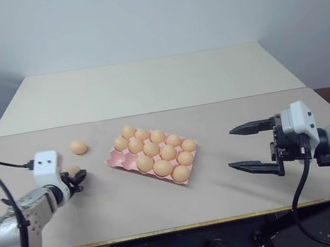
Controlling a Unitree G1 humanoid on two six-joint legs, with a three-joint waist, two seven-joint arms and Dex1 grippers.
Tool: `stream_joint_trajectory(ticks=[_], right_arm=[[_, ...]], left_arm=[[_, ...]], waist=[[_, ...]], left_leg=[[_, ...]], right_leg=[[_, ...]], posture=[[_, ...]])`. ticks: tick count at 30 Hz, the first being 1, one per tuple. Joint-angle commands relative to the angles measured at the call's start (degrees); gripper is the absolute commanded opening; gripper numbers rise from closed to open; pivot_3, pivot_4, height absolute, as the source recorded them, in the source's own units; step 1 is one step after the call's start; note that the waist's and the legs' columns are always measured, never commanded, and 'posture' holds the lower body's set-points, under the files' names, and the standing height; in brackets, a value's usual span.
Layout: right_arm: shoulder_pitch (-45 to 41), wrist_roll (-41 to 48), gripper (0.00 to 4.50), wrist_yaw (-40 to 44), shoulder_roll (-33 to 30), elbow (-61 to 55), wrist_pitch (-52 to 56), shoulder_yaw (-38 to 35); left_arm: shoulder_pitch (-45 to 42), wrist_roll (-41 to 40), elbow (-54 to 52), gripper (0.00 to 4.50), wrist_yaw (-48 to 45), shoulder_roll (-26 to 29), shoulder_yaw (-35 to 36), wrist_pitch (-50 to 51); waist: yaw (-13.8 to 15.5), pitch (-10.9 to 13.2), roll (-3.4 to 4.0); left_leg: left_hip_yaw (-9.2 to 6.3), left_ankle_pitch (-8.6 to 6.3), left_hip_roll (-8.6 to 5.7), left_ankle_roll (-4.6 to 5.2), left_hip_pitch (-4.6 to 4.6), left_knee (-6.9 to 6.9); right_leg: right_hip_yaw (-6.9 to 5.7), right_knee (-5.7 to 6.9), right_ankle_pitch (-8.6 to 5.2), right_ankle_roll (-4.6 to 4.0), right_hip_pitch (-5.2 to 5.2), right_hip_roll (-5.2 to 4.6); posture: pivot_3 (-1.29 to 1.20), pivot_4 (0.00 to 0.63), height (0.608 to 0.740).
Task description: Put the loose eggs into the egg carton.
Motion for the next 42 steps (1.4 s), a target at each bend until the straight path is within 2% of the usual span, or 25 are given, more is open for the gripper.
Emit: stream_joint_trajectory(ticks=[1, 7, 12, 16, 19, 24, 30, 42], right_arm=[[-0.75, 0.82, 4.50, -0.58, -0.28, -1.35, -0.25, -1.22], [-1.27, 0.45, 4.50, -1.20, 0.17, -1.28, -0.62, -0.43], [-0.89, 0.32, 4.50, -2.17, 0.41, -2.04, -0.63, -0.60], [0.27, 0.76, 4.50, -3.34, 0.48, -3.46, -0.21, -1.54], [2.01, 1.24, 4.50, -4.16, 0.34, -4.81, 0.16, -2.63], [3.14, 1.61, 4.50, -5.12, 0.13, -5.68, 0.22, -3.12], [2.54, 1.39, 4.50, -5.14, 0.20, -5.04, -0.11, -2.60], [0.44, 0.91, 4.50, -3.32, 0.36, -2.86, -0.97, -0.71]], left_arm=[[-2.40, -2.28, -5.17, 1.90, -6.10, 1.60, -1.62, -5.07], [-7.30, -2.26, -3.74, 1.90, -13.95, 0.26, -11.29, -11.51], [-12.52, 2.34, 1.62, 1.90, -16.33, -2.74, -22.12, -15.16], [-14.41, 4.09, 4.56, 1.90, -17.46, -4.00, -25.40, -16.03], [-14.06, 4.62, 4.51, 2.91, -18.57, -3.89, -26.23, -16.56], [-13.94, 3.64, 2.87, 4.46, -20.95, -2.84, -23.95, -17.01], [-11.66, 3.10, -0.77, 4.46, -21.71, -0.42, -18.70, -18.43], [6.36, -1.62, -1.51, 4.46, -32.84, 7.91, 5.51, -30.84]], waist=[[0.16, 0.00, 0.00], [0.69, 0.00, 0.00], [0.65, -0.01, -0.01], [0.06, 0.00, -0.02], [0.07, 0.00, -0.02], [0.03, 0.00, -0.02], [-0.02, 0.00, -0.02], [-0.04, 0.00, -0.01]], left_leg=[[0.01, 0.00, 0.00, 0.00, 0.01, 0.00], [0.01, 0.00, -0.03, 0.00, -0.03, 0.00], [0.00, 0.01, -0.05, 0.01, -0.02, 0.01], [-0.01, 0.01, -0.05, 0.01, -0.04, 0.01], [-0.03, 0.00, -0.05, 0.02, -0.04, 0.01], [-0.02, 0.00, -0.05, 0.02, 0.00, 0.02], [-0.03, 0.00, -0.05, 0.02, -0.04, 0.02], [0.00, 0.00, -0.02, 0.02, -0.02, 0.02]], right_leg=[[0.01, -0.01, -0.06, -0.09, 0.00, -0.01], [0.00, -0.04, -0.16, -0.27, 0.02, -0.01], [0.02, -0.02, 0.02, 0.04, 0.04, 0.00], [0.05, -0.03, 0.04, 0.07, 0.04, 0.02], [0.04, -0.02, 0.04, 0.08, 0.03, 0.01], [0.05, -0.01, 0.04, 0.08, 0.05, 0.01], [0.05, -0.03, 0.04, 0.08, 0.03, 0.01], [0.02, -0.03, -0.17, -0.26, 0.01, -0.01]], posture=[[0.00, 0.150, 0.740], [0.00, 0.150, 0.740], [0.00, 0.150, 0.740], [0.00, 0.150, 0.740], [0.00, 0.150, 0.740], [0.00, 0.150, 0.740], [0.00, 0.150, 0.740], [0.00, 0.150, 0.740]])
